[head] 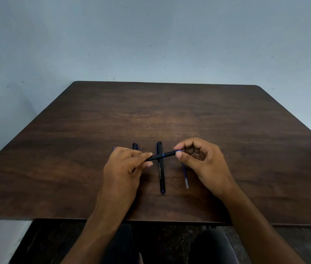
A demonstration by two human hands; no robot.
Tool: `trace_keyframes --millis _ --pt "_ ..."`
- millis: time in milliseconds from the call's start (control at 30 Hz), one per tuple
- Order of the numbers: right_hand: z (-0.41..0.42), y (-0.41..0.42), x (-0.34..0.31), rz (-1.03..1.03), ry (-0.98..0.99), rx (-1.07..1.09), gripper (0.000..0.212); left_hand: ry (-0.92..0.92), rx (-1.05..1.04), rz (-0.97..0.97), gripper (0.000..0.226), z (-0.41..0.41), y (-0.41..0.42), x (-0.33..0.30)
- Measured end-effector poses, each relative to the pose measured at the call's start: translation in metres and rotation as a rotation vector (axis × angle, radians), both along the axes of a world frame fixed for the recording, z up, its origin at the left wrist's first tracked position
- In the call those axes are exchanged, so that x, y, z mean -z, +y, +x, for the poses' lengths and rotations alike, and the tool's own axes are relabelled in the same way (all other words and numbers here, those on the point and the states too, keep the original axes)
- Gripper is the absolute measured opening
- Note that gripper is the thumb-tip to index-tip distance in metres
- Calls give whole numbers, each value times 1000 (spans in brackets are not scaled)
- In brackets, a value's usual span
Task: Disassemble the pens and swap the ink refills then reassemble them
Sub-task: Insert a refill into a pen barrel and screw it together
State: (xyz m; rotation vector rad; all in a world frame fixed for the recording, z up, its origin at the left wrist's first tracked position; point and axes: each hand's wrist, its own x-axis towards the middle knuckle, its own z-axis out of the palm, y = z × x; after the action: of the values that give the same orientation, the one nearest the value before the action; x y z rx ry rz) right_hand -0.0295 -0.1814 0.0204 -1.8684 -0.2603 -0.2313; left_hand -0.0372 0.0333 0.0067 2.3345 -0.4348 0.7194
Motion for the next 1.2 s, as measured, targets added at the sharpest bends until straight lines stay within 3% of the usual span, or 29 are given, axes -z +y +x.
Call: trace_keyframes --millis 167,467,633,833,1033,1200 --pt "2 1 2 -59 -21 19 4 -6 3 5 21 0 0 1" --pt "2 5 2 -188 -54 75 33 3 8 18 21 1 0 1" --pt "1 2 0 6 -7 19 16 13 -2 37 21 1 0 0" --pt "2 0 2 -73 -32 21 5 1 3 33 21 0 -1 0" --pt "4 3 4 -200 -84 62 24 -5 14 23 21 0 -1 1" --pt "2 6 3 -188 -85 76 36 -6 -3 16 21 0 -1 1"
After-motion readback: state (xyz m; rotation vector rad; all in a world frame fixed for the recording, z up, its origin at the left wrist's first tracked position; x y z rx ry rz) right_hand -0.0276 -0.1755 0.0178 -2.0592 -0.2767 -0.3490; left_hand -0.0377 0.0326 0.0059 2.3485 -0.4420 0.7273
